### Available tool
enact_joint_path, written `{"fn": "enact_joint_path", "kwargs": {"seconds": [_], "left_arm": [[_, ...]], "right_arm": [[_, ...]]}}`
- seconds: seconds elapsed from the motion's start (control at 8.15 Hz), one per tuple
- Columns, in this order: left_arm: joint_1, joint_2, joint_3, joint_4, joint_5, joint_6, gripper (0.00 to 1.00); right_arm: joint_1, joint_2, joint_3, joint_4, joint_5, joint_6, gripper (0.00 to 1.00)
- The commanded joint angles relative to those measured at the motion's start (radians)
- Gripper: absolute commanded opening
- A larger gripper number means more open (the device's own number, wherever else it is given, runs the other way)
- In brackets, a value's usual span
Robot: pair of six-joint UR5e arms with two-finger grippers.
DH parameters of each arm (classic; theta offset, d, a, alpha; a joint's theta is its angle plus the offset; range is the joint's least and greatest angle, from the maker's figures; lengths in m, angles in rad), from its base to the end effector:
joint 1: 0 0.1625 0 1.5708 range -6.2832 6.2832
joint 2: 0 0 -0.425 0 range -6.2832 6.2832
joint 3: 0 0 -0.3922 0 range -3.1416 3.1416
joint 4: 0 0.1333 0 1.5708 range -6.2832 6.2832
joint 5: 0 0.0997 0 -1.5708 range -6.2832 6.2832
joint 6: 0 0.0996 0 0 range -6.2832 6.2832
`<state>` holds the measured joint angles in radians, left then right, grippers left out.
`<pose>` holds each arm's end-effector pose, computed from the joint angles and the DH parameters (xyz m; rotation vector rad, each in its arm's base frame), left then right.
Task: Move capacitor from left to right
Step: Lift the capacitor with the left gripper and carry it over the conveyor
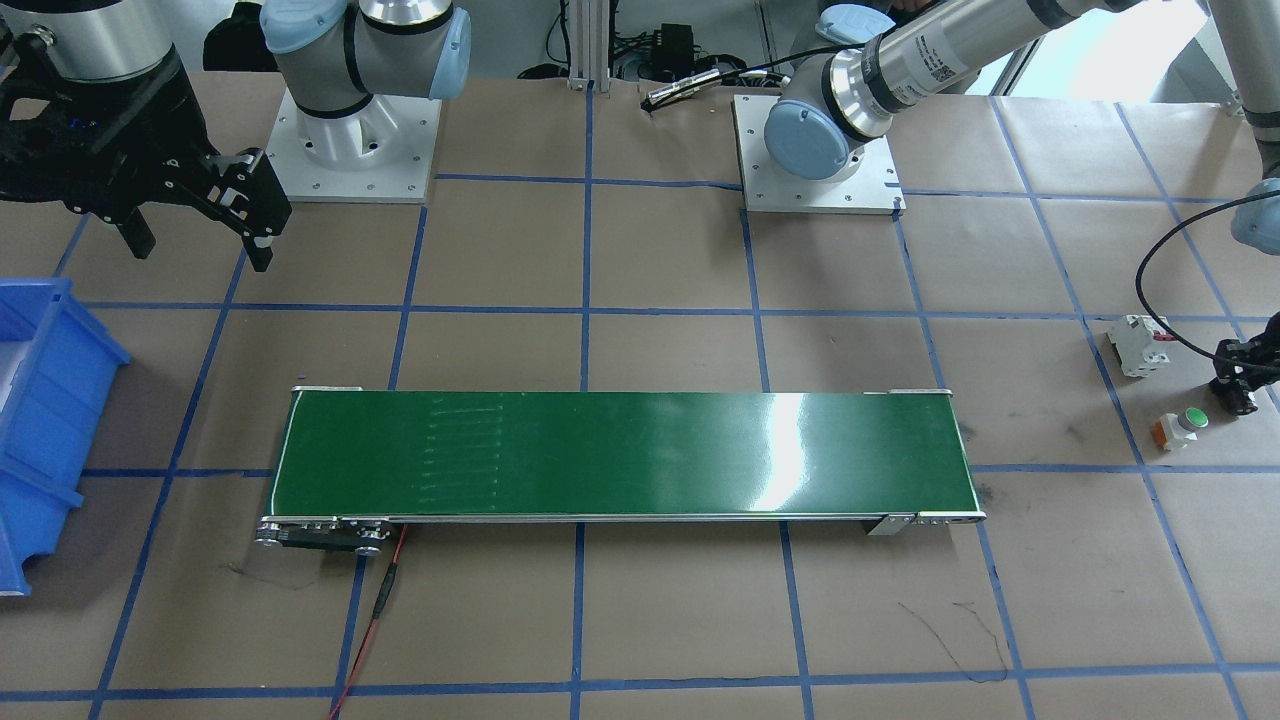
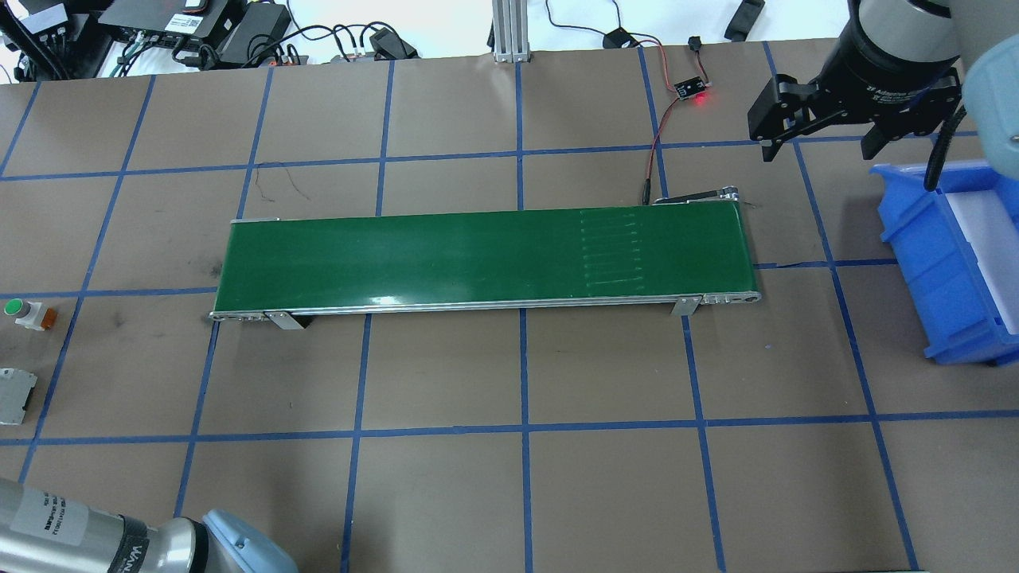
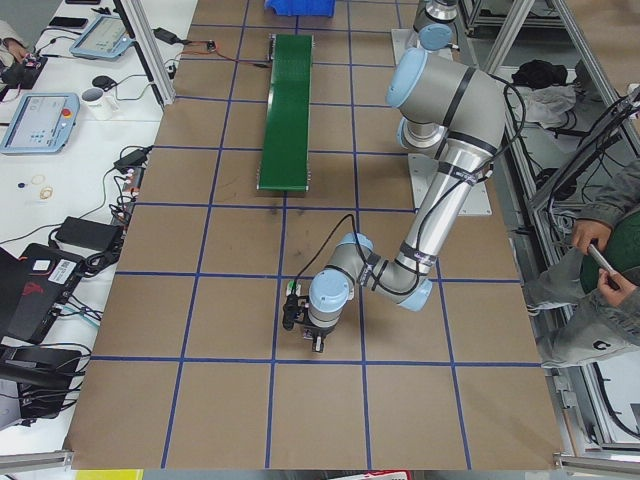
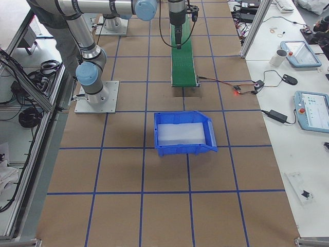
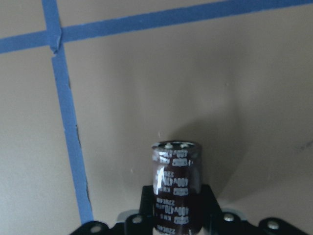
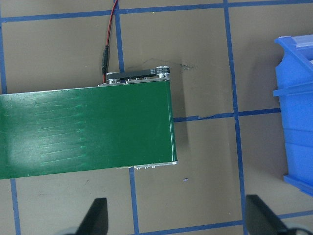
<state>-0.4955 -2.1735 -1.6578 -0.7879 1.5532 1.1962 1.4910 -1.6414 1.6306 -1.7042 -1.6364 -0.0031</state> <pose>0.5094 -0.4288 0.1732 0.1863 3.0577 -0.0846 0.0885 -0.4837 0.5066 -0.1247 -3.0600 0.2168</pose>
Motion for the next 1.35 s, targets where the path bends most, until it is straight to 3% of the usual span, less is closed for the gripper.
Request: {"fn": "enact_joint_path", "kwargs": {"seconds": [0.0,0.12,0.37,0.61,0.98,1.23], "left_arm": [[0.0,0.0,0.001,0.007,0.002,0.002,0.39],[0.0,0.007,0.001,0.007,0.002,0.003,0.32],[0.0,0.049,0.003,0.007,0.008,-0.003,0.32],[-0.018,0.151,0.003,-0.016,0.074,-0.033,0.31],[-0.187,0.279,0.003,-0.154,0.077,-0.218,0.27],[-0.318,0.326,0.003,-0.21,0.085,-0.304,0.31]], "right_arm": [[0.0,0.0,0.0,0.0,0.001,0.0,1.0],[0.0,0.0,0.0,0.0,0.001,0.0,1.0],[0.0,0.0,0.0,0.0,0.001,0.0,1.0],[0.0,0.0,0.0,0.0,0.0,-0.002,1.0],[0.0,0.0,0.0,0.002,-0.005,0.0,1.0],[0.0,-0.002,0.0,0.002,-0.005,-0.002,1.0]]}}
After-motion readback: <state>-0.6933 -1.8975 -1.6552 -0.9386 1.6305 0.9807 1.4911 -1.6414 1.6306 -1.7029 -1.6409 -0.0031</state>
